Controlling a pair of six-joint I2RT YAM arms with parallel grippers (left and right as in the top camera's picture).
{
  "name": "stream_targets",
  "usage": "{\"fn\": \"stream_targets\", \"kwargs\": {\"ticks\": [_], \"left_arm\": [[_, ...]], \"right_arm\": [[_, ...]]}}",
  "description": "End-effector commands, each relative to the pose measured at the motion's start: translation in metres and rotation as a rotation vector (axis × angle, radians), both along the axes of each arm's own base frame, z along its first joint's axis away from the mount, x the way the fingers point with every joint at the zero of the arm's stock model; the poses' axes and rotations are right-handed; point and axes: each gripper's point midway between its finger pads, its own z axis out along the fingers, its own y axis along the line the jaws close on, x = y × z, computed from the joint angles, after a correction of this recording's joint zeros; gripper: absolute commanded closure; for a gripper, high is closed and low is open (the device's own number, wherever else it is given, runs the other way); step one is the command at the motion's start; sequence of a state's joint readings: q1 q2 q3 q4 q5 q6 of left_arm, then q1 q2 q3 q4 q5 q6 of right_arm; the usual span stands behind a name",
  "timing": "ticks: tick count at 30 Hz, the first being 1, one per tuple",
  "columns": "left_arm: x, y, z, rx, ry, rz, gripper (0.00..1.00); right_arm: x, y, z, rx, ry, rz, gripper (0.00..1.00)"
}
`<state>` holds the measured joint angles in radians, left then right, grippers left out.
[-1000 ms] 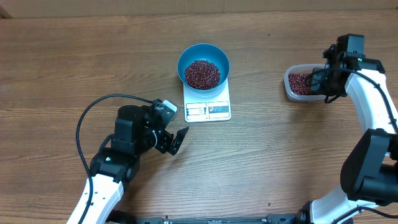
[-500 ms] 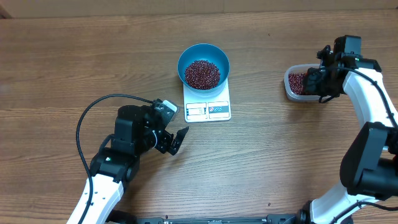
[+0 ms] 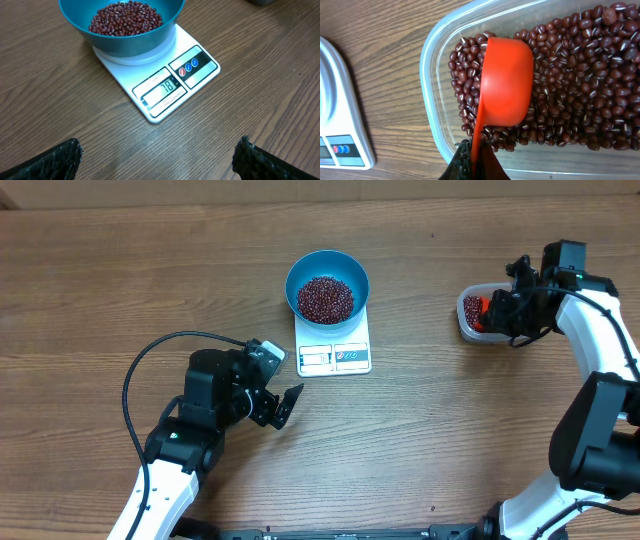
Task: Scoop item into bowl and weigh 150g on scale
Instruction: 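Dip the red scoop into the bean tub with the right gripper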
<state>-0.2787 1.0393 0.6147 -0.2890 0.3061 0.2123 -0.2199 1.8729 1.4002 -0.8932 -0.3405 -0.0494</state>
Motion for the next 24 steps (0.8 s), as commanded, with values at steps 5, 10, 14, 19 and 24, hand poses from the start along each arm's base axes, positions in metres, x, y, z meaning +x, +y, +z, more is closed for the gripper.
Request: {"fn": "stream_targets", "kwargs": {"ticks": [5, 10, 14, 19, 24], "left_arm": [[0.001, 0.001, -0.002, -0.004, 0.01, 0.012, 0.01], [0.001, 0.001, -0.002, -0.003, 0.011, 0.012, 0.0], [0.001, 0.001, -0.002, -0.003, 0.011, 0.012, 0.0], [0.001, 0.001, -0.002, -0.004, 0.01, 0.012, 0.0], [0.001, 0.001, -0.002, -0.003, 0.011, 0.012, 0.01]], "right_arm": [[-0.001, 0.007, 0.004, 0.115, -0.015, 0.002, 0.96], [-0.003, 0.004, 0.006, 0.144, -0.015, -0.011, 0.96], [-0.006, 0.003, 0.006, 0.187, -0.016, -0.019, 0.96], [-0.014, -0.001, -0.001, 0.247, -0.007, -0.046, 0.96], [-0.018, -0.007, 0.0, 0.307, -0.016, -0.079, 0.96]]}}
